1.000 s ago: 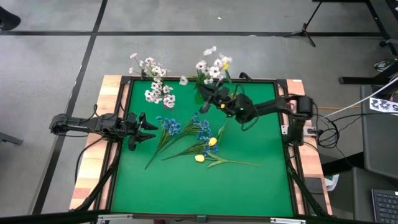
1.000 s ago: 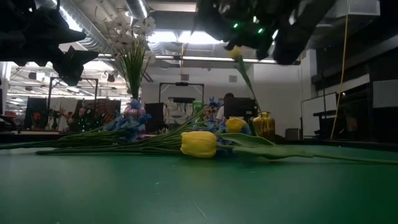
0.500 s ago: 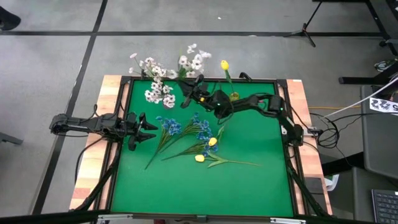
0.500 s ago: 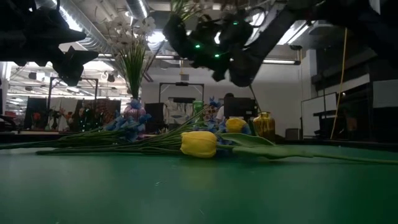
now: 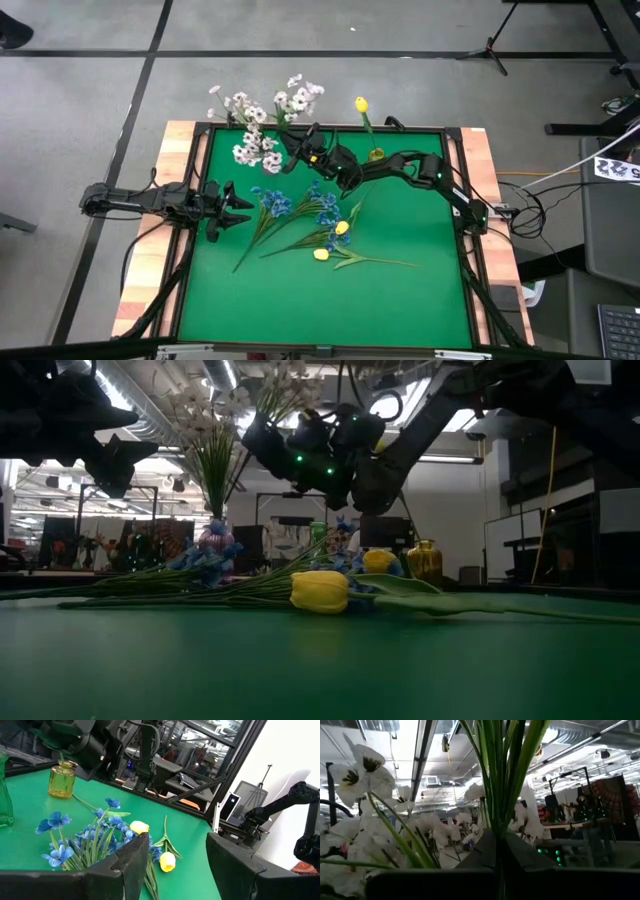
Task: Sort flowers into vase by color
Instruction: Put the white flower into the violet vase
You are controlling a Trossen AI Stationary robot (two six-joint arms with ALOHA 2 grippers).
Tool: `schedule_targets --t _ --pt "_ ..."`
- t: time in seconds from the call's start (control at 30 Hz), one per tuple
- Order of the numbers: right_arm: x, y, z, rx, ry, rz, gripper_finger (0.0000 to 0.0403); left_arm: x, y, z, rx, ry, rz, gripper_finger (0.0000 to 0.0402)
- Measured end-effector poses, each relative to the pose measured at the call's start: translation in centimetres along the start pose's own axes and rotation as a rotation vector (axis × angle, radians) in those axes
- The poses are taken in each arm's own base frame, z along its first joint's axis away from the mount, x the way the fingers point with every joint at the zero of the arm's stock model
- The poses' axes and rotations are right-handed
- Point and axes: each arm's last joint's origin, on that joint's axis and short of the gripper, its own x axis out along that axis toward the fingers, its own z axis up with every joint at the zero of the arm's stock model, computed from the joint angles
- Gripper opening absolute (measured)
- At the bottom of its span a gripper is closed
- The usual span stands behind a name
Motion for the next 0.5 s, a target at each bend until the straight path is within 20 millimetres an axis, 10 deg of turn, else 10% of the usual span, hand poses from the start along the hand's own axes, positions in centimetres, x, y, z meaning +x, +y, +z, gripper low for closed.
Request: schedule_targets --t 0.5 --pt "0.11 -0.56 -0.31 -0.002 0.038 -0.011 0.0007 0.00 0.00 0.00 0.000 0.000 0.000 0.0194"
